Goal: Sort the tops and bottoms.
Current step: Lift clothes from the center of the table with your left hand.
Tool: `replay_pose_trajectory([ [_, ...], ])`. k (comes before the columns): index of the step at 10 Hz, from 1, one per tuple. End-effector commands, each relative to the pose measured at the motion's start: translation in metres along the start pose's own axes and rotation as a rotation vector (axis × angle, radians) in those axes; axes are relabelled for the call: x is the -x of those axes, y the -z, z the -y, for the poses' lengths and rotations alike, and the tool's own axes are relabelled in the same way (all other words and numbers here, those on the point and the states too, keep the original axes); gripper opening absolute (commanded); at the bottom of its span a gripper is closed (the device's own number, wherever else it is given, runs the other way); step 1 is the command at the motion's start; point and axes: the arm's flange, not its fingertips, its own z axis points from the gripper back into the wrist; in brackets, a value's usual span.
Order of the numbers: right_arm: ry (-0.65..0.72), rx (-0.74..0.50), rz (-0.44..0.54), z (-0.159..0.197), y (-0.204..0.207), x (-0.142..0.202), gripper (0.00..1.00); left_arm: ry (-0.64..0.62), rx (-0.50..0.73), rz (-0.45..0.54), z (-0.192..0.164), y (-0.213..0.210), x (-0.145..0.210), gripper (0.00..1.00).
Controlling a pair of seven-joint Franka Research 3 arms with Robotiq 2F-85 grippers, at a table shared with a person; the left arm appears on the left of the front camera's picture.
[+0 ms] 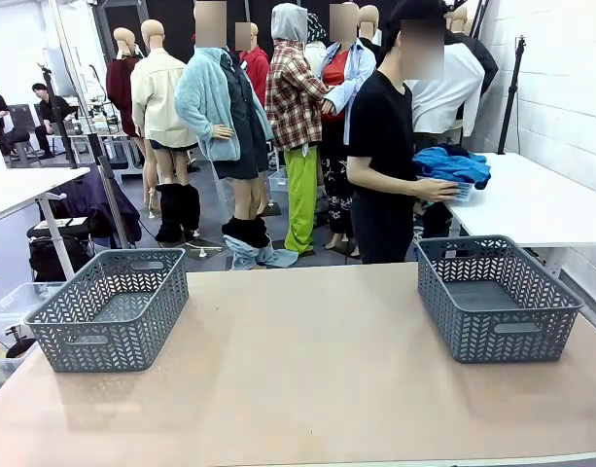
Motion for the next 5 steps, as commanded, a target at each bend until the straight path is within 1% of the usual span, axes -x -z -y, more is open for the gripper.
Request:
replay_pose_trajectory([
  [1,-0.014,0.006,-0.006,0.0003,-0.0010,-0.0002,1.00,0.005,-0.005,0.006,-0.0003,-0.0001,-0.0006,1.00],
  [5,-0.014,0.006,-0.006,0.0003,-0.0010,-0.0002,1.00,0.005,-0.005,0.006,-0.0003,-0.0001,-0.0006,1.00],
])
